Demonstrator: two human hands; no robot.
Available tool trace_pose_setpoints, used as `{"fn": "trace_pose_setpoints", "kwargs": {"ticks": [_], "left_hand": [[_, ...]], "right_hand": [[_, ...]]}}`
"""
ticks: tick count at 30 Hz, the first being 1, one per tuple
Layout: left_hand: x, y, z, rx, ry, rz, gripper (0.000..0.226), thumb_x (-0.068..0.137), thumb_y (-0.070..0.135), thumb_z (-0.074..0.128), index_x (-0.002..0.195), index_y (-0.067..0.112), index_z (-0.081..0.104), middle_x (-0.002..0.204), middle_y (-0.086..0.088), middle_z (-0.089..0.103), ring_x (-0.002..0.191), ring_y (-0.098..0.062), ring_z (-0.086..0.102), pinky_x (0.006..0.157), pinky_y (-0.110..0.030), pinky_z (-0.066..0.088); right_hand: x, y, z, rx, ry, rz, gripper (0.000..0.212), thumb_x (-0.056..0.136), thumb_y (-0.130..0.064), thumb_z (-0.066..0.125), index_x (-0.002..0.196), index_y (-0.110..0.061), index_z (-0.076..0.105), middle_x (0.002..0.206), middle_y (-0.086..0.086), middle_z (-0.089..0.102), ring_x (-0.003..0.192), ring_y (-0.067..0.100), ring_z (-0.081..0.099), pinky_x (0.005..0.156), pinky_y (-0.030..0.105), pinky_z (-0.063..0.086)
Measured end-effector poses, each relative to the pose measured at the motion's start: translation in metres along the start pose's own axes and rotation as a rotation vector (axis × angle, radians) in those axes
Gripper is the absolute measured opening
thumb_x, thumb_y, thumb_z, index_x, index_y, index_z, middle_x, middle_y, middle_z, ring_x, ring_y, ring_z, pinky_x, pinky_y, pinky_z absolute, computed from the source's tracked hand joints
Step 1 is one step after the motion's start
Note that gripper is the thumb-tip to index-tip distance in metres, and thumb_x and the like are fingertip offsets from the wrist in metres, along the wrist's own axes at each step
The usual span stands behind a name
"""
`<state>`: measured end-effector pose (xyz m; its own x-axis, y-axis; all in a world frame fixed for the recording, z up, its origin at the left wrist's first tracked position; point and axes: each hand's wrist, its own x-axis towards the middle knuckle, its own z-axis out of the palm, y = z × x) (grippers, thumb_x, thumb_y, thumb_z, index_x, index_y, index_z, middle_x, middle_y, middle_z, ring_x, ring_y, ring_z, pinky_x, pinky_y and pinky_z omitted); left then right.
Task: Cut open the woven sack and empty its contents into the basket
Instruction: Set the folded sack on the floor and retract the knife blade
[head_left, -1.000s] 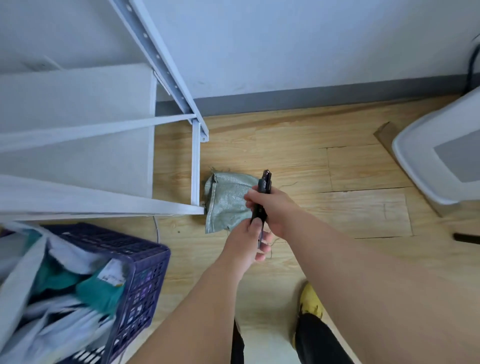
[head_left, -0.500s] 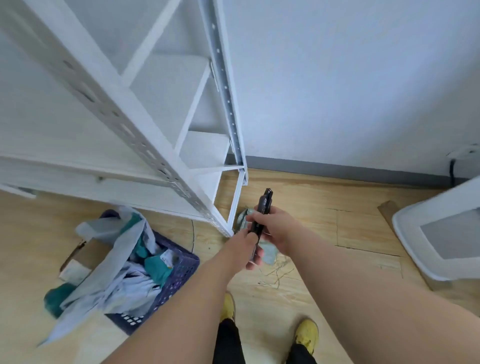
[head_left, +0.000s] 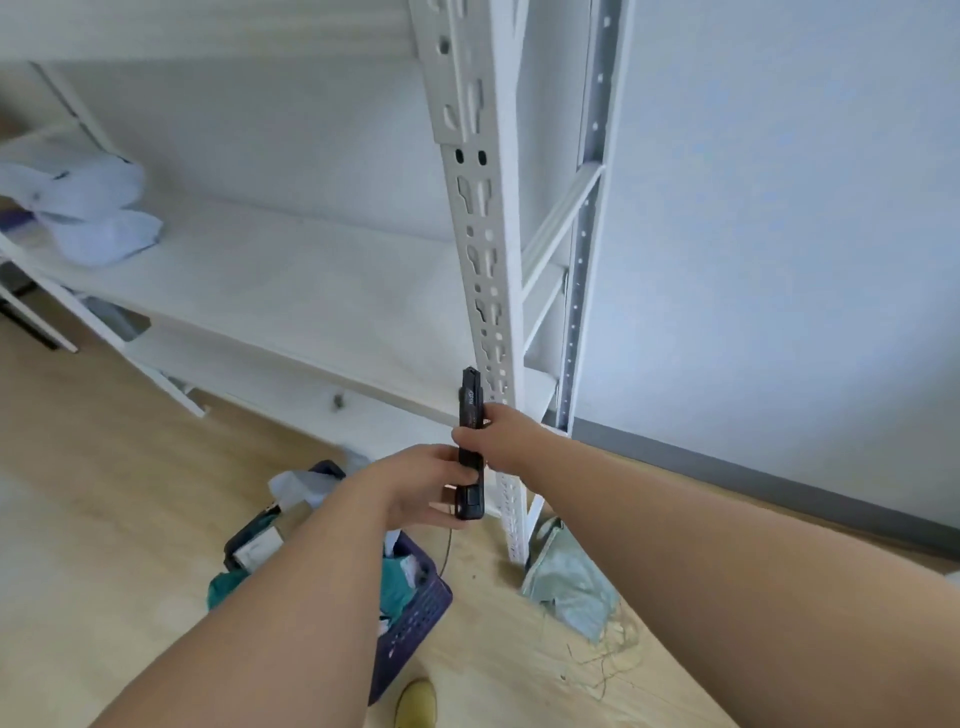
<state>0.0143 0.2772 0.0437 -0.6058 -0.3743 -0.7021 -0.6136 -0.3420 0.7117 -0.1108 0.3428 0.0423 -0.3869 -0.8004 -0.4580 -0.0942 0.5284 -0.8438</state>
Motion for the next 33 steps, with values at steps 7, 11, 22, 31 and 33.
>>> {"fn": "trace_pose_setpoints", "kwargs": {"ticks": [7, 11, 22, 31, 33], "left_hand": [[0.034, 0.032, -0.078, 0.029, 0.133, 0.092, 0.022, 0.098, 0.015, 0.056, 0.120, 0.016, 0.057, 0.098, -0.009, 0.072, 0.085, -0.022, 0.069, 0.078, -0.037, 0.060], [0.068, 0.056, -0.112, 0.109, 0.086, 0.120, 0.029, 0.095, 0.011, 0.057, 0.124, 0.017, 0.060, 0.104, -0.013, 0.071, 0.085, -0.017, 0.069, 0.073, -0.029, 0.060], [0.148, 0.056, -0.120, 0.112, -0.050, 0.051, 0.053, 0.086, -0.009, 0.059, 0.134, 0.011, 0.047, 0.113, -0.013, 0.067, 0.102, -0.027, 0.069, 0.085, -0.035, 0.059], [0.153, 0.058, -0.112, 0.337, -0.032, 0.164, 0.030, 0.075, 0.010, 0.062, 0.097, 0.030, 0.068, 0.104, -0.001, 0.070, 0.093, -0.020, 0.066, 0.077, -0.029, 0.054], [0.153, 0.059, -0.112, 0.336, -0.055, 0.175, 0.032, 0.079, 0.008, 0.061, 0.102, 0.030, 0.067, 0.108, -0.004, 0.070, 0.101, -0.022, 0.066, 0.080, -0.030, 0.052]], "right_hand": [[0.050, -0.033, 0.044, 0.231, 0.096, 0.160, 0.072, 0.090, -0.032, 0.060, 0.153, -0.022, 0.024, 0.134, 0.009, 0.056, 0.113, 0.022, 0.061, 0.092, 0.036, 0.054], [0.080, -0.046, 0.058, 0.473, 0.136, 0.200, 0.036, 0.095, -0.026, 0.056, 0.130, -0.018, 0.057, 0.114, 0.007, 0.069, 0.107, 0.017, 0.065, 0.087, 0.033, 0.055], [0.126, -0.034, 0.063, 0.684, 0.339, 0.319, 0.013, 0.091, -0.028, 0.063, 0.103, -0.023, 0.061, 0.109, 0.000, 0.067, 0.105, 0.013, 0.061, 0.090, 0.034, 0.055], [0.144, -0.029, 0.058, 0.732, 0.327, 0.281, 0.021, 0.082, -0.028, 0.069, 0.085, -0.016, 0.052, 0.091, 0.003, 0.057, 0.075, 0.014, 0.051, 0.067, 0.020, 0.044], [0.144, -0.027, 0.057, 0.737, 0.329, 0.280, 0.008, 0.092, -0.022, 0.061, 0.090, -0.015, 0.059, 0.085, 0.003, 0.059, 0.070, 0.012, 0.051, 0.066, 0.019, 0.042]]}}
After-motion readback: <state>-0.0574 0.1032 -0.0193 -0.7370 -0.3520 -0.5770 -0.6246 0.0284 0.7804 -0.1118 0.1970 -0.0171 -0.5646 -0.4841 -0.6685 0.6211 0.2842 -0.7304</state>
